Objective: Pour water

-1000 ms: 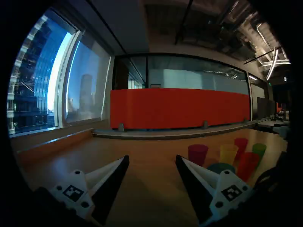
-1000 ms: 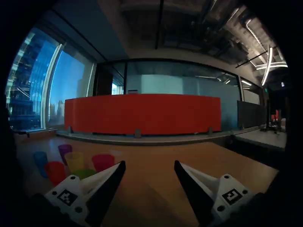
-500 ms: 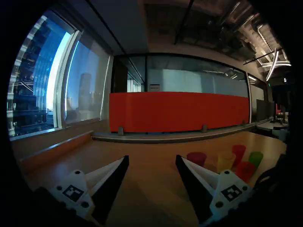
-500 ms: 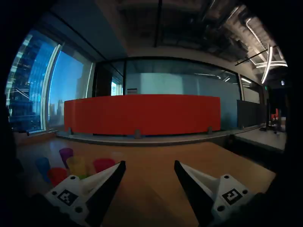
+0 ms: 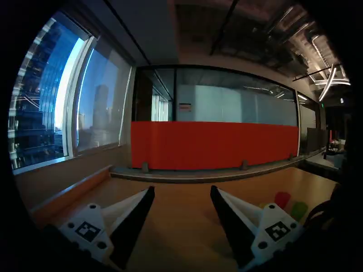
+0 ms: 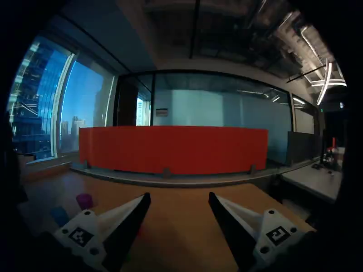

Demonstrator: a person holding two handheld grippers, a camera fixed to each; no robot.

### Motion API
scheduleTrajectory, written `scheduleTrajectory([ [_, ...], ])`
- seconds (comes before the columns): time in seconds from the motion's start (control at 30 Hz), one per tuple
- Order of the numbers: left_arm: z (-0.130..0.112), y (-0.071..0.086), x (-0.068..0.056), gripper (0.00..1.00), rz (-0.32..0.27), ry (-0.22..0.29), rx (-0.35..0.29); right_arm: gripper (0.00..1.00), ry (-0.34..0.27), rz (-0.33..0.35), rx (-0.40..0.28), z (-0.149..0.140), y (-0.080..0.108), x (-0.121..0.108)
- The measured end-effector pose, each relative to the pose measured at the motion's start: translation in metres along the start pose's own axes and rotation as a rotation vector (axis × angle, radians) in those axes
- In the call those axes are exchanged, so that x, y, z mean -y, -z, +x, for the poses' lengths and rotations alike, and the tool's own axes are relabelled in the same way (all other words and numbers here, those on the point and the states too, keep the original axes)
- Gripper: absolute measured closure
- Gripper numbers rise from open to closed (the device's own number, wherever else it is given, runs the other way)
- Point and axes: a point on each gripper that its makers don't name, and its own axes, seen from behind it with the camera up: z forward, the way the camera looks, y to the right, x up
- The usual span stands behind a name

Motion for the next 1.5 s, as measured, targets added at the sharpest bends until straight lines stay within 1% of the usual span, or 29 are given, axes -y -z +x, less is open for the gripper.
scheduleTrajectory([
  [0.1, 0.013, -0.002, 0.001, 0.08, -0.007, -0.002, -0.001, 0.01, -0.012, 0.006, -0.008, 0.021, -0.003, 0.000],
  [0.2, 0.026, -0.004, -0.001, 0.08, -0.020, -0.003, 0.002, 0.01, -0.023, 0.013, -0.012, 0.040, -0.005, 0.001],
  [0.4, 0.054, -0.009, -0.005, 0.09, -0.049, -0.003, 0.002, 0.01, -0.051, 0.028, -0.014, 0.068, -0.007, 0.003],
  [0.5, 0.064, -0.011, -0.007, 0.09, -0.063, -0.005, -0.004, 0.01, -0.065, 0.044, -0.006, 0.072, -0.007, 0.005],
  [0.57, 0.067, -0.011, -0.008, 0.09, -0.072, -0.011, -0.004, 0.01, -0.070, 0.053, 0.002, 0.070, -0.007, 0.006],
  [0.67, 0.068, -0.012, -0.009, 0.09, -0.086, -0.031, 0.006, 0.01, -0.077, 0.067, 0.009, 0.068, -0.008, 0.008],
  [0.77, 0.070, -0.012, -0.014, 0.09, -0.115, -0.052, 0.009, 0.01, -0.082, 0.093, 0.019, 0.066, -0.008, 0.011],
  [0.97, 0.072, -0.009, -0.041, 0.09, -0.240, -0.071, 0.009, 0.01, -0.072, 0.178, 0.031, 0.065, -0.007, 0.023],
  [1.07, 0.074, -0.006, -0.052, 0.09, -0.288, -0.074, 0.006, 0.01, -0.063, 0.235, 0.034, 0.067, -0.004, 0.033],
  [1.2, 0.077, -0.002, -0.068, 0.09, -0.357, -0.058, 0.004, 0.01, -0.049, 0.331, 0.025, 0.073, 0.004, 0.055],
  [1.37, 0.079, 0.007, -0.089, 0.09, -0.447, -0.026, 0.010, 0.01, -0.050, 0.464, 0.004, 0.087, 0.019, 0.086],
  [1.5, 0.077, 0.012, -0.101, 0.09, -0.502, -0.008, 0.023, 0.01, -0.033, 0.521, 0.007, 0.089, 0.025, 0.098],
])
